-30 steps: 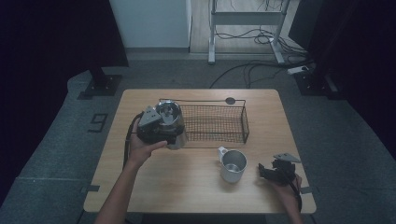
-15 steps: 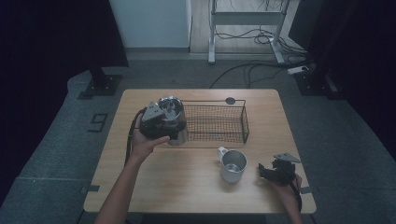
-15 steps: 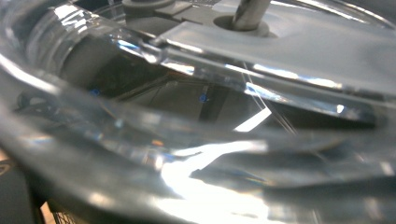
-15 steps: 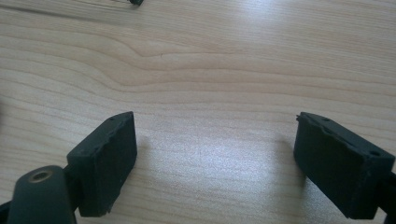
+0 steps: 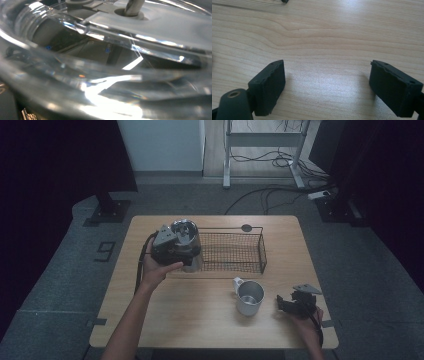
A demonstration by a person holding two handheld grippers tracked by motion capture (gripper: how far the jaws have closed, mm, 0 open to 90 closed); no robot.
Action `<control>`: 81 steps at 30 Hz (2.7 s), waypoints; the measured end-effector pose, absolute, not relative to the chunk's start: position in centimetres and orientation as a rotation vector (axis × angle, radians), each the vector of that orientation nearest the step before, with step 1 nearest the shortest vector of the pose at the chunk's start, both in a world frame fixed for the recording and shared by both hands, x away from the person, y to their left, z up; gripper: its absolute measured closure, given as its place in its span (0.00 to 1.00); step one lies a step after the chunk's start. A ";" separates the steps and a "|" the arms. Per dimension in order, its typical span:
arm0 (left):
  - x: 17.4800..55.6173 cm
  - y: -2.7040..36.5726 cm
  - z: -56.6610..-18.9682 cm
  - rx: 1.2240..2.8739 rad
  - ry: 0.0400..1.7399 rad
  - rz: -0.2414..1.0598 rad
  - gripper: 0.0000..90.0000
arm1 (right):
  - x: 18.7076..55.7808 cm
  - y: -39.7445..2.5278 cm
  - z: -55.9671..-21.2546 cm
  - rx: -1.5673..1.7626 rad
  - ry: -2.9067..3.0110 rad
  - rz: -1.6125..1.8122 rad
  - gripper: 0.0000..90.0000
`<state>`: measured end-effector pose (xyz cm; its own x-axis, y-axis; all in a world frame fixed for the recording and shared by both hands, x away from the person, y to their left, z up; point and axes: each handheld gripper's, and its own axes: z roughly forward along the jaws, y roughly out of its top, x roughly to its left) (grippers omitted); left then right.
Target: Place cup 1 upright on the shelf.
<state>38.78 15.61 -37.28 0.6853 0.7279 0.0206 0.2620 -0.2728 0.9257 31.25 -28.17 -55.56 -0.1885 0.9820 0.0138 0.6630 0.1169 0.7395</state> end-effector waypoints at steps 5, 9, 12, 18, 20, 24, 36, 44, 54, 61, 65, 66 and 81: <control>39.3 15.6 -37.2 1.837 0.788 0.546 0.05 | 31.3 -28.2 -55.6 1.590 1.912 0.858 0.15; 39.6 15.4 -37.0 1.841 0.789 0.544 0.05 | 31.3 -28.2 -55.6 1.589 1.913 0.858 0.15; 40.0 15.3 -36.9 1.837 0.790 0.537 0.05 | 31.3 -28.2 -55.6 1.589 1.912 0.859 0.15; 40.9 15.2 -37.0 1.849 0.805 0.542 0.05 | 31.3 -28.2 -55.6 1.589 1.911 0.860 0.15; 41.2 15.2 -37.1 1.852 0.812 0.541 0.05 | 31.3 -28.2 -55.6 1.589 1.911 0.860 0.15; 41.8 15.0 -37.3 1.853 0.819 0.539 0.05 | 31.3 -28.2 -55.6 1.587 1.912 0.860 0.15; 42.9 14.1 -37.5 1.859 0.823 0.525 0.05 | 31.3 -28.2 -55.6 1.587 1.911 0.860 0.15; 43.9 13.8 -38.1 1.886 0.838 0.521 0.05 | 31.2 -28.2 -55.6 1.588 1.913 0.859 0.15; 45.2 13.7 -38.4 1.889 0.853 0.521 0.05 | 31.2 -28.2 -55.6 1.588 1.912 0.859 0.15; 45.7 13.5 -38.6 1.884 0.857 0.524 0.05 | 31.2 -28.2 -55.6 1.588 1.912 0.859 0.15; 46.2 13.5 -38.9 1.890 0.864 0.521 0.05 | 31.2 -28.2 -55.6 1.588 1.913 0.859 0.15; 46.3 13.5 -39.0 1.894 0.866 0.523 0.05 | 31.2 -28.2 -55.6 1.588 1.912 0.859 0.15; 47.9 13.6 -40.3 1.896 0.899 0.522 0.05 | 31.2 -28.2 -55.6 1.588 1.912 0.859 0.15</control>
